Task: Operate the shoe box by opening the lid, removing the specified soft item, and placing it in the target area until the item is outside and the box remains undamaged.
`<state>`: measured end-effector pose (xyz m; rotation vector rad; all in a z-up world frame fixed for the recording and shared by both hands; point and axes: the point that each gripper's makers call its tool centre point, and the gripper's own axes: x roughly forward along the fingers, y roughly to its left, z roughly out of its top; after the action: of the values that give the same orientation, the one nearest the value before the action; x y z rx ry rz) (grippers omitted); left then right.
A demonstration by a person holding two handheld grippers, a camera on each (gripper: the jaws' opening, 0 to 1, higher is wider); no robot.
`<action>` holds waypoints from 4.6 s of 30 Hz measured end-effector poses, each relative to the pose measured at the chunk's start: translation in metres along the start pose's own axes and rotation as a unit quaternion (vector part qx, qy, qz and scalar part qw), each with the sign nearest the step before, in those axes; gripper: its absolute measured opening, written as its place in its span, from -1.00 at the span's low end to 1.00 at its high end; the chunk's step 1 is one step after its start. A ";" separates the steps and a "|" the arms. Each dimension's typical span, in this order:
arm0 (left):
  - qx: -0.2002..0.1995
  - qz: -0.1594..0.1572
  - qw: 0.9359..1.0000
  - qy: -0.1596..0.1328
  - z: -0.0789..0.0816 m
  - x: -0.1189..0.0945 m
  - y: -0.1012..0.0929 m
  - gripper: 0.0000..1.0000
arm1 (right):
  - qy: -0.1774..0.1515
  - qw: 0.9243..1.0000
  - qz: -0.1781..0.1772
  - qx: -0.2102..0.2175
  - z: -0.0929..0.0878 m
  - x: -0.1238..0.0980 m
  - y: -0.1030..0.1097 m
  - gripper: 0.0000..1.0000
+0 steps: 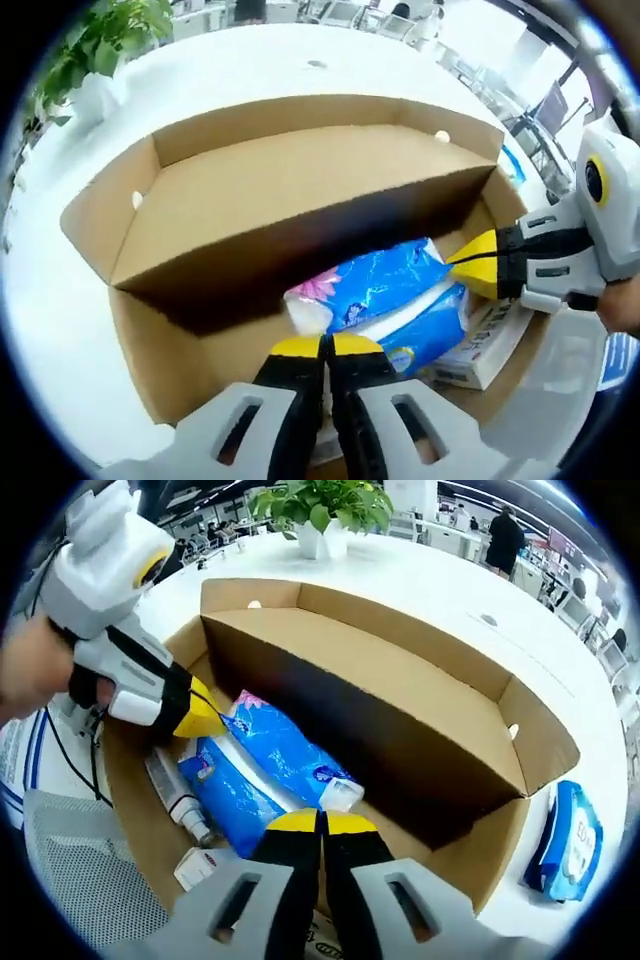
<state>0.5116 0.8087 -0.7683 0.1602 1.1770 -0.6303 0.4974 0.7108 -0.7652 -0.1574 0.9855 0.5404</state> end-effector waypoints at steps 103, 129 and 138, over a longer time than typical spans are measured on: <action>0.223 -0.131 0.966 -0.022 0.177 0.056 -0.355 -1.00 | -0.140 0.961 -0.164 0.173 -0.119 -0.244 -0.295 -1.00; 0.234 -0.148 0.961 -0.013 0.218 0.106 -0.409 -1.00 | -0.134 0.956 -0.182 0.186 -0.141 -0.250 -0.379 -1.00; 0.239 -0.153 0.959 -0.010 0.228 0.123 -0.425 -1.00 | -0.128 0.955 -0.194 0.182 -0.143 -0.248 -0.408 -1.00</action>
<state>0.4965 0.3159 -0.7029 0.3838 1.0189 -1.1863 0.4876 0.2186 -0.6857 0.0500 0.7580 0.0103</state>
